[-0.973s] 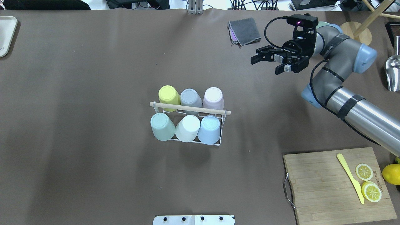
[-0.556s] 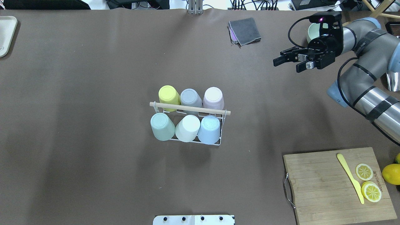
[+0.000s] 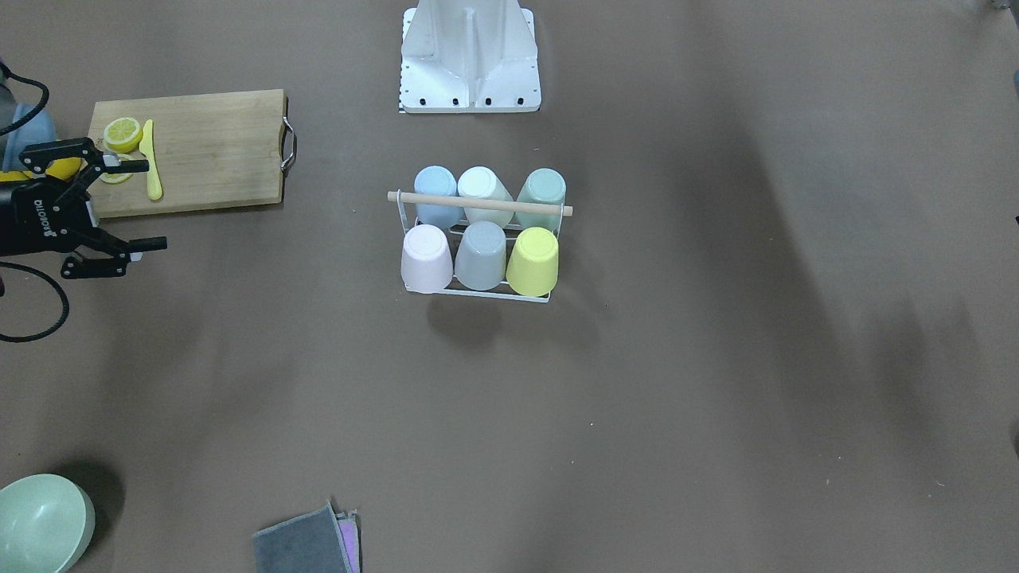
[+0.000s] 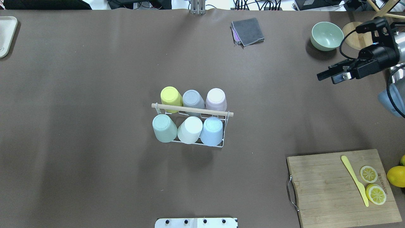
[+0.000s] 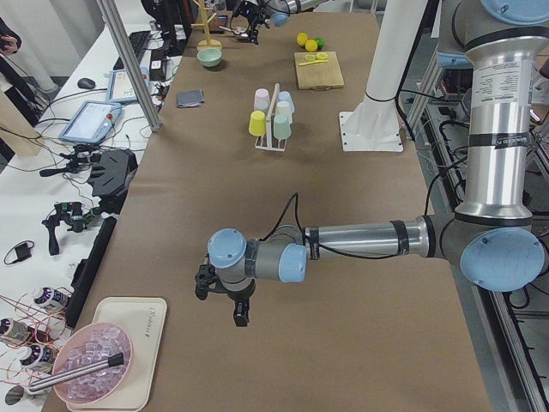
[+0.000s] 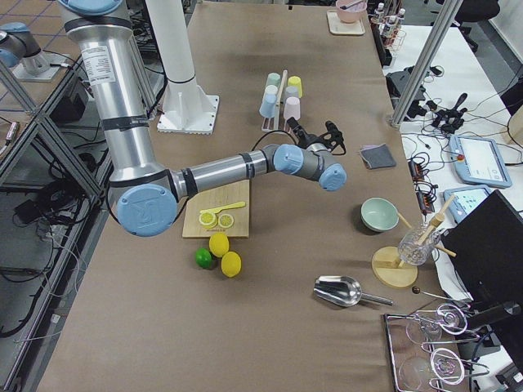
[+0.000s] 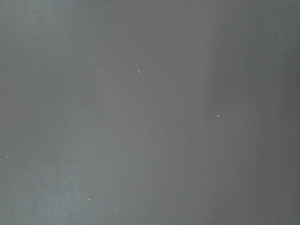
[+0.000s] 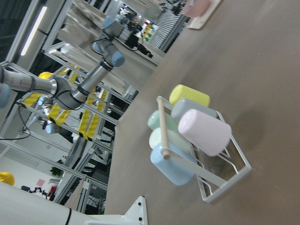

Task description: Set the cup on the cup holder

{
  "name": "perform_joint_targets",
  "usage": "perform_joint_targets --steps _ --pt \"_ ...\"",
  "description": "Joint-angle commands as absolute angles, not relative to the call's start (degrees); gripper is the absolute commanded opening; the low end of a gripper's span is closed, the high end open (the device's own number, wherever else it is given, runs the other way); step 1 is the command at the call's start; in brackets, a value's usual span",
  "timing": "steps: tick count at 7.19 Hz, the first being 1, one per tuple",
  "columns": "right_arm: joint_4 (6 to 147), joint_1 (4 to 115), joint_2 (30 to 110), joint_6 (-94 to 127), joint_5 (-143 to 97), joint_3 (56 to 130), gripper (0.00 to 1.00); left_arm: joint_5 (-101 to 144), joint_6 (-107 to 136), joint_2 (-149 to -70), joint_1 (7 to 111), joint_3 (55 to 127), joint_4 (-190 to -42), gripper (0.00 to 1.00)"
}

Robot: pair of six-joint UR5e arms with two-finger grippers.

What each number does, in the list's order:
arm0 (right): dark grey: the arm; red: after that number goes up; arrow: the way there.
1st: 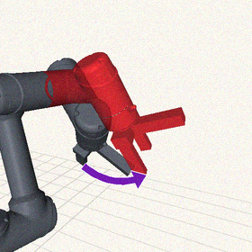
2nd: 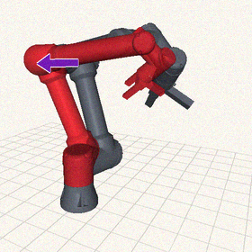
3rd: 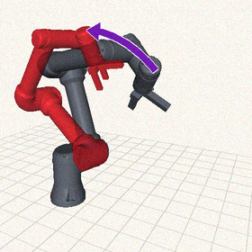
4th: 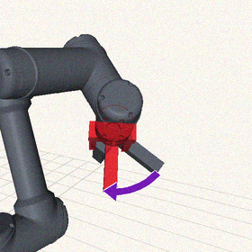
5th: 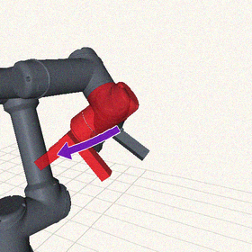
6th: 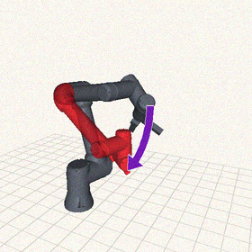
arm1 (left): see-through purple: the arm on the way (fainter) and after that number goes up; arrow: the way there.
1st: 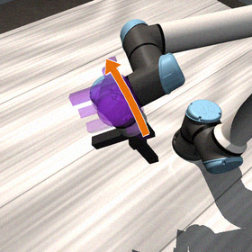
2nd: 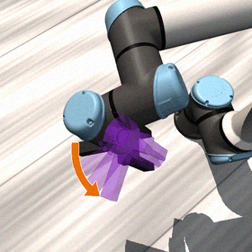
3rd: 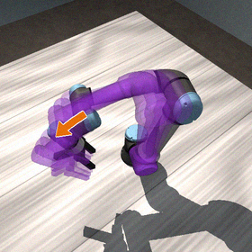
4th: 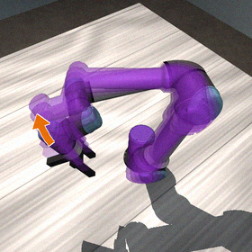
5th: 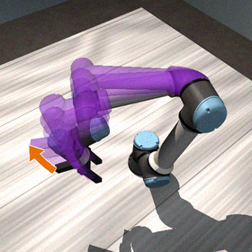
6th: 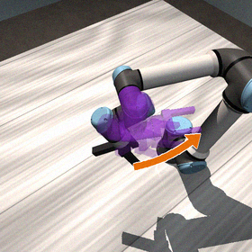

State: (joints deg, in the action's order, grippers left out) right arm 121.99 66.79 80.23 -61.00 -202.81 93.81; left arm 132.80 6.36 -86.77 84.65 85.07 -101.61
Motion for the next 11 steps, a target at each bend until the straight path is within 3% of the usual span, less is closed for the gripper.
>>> perform_joint_targets --steps 1,4,11 --pt "130.7 71.2 84.3 -60.9 -192.0 96.0 0.99 132.8 6.7 -86.5 84.6 85.2 -102.7 0.97" --pt "136.3 73.8 89.0 -54.4 -181.8 97.7 0.99 135.9 6.5 -86.7 84.6 84.8 -102.7 0.97" --pt "141.6 78.6 89.6 -33.6 -162.5 99.7 0.99 136.0 6.8 -86.6 84.6 85.7 -102.8 0.98"
